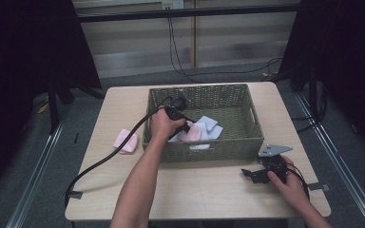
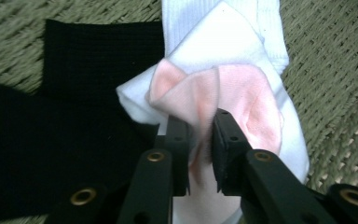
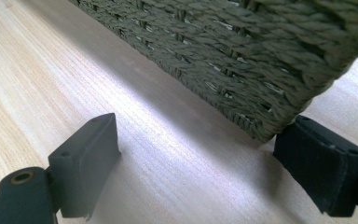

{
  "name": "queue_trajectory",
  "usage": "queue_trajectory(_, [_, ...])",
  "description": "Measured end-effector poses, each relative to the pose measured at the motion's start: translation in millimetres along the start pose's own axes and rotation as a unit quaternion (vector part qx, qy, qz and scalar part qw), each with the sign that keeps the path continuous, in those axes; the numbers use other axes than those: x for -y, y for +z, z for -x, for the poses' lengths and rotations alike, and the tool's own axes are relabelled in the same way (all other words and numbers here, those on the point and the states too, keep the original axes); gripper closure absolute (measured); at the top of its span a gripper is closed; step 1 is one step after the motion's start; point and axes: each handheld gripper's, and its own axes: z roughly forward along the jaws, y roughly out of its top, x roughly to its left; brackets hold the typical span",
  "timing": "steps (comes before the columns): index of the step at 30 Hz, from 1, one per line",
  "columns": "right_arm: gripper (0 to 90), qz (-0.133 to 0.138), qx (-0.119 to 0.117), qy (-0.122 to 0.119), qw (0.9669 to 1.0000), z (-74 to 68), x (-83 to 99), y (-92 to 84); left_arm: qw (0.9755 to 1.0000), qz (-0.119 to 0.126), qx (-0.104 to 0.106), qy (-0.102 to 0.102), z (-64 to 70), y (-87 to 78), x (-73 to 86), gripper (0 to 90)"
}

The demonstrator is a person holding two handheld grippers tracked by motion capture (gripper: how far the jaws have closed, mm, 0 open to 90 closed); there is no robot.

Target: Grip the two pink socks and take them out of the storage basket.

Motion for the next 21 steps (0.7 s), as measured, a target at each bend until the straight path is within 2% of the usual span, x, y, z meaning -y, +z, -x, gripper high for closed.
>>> queue_trajectory(6, [13.2, 0.0, 0.0, 0.0, 1.0, 0.0, 0.0, 0.0, 0.9999, 0.009, -0.005, 0.004, 3.1, -21.9, 2.4, 81.4])
queue_trajectory(10, [13.2, 0.001, 0.0, -0.002, 1.0, 0.2, 0.0, 0.1, 0.9998, 0.019, 0.0, 0.003, 4.3, -42.2, 1.9, 81.6])
queue_trajectory(12, [13.2, 0.001, 0.0, -0.002, 1.0, 0.2, 0.0, 0.1, 0.9998, 0.019, -0.007, 0.006, 5.2, -50.6, 1.2, 81.6])
queue_trajectory(16, [13.2, 0.002, 0.0, -0.002, 1.0, 0.3, -0.1, 0.2, 0.9996, 0.023, -0.005, 0.013, 7.8, -73.2, -0.1, 81.5])
queue_trajectory(21, [13.2, 0.002, 0.0, -0.002, 1.0, 0.3, -0.1, 0.3, 0.9996, 0.026, -0.004, 0.01, 8.6, -96.4, -0.1, 81.5])
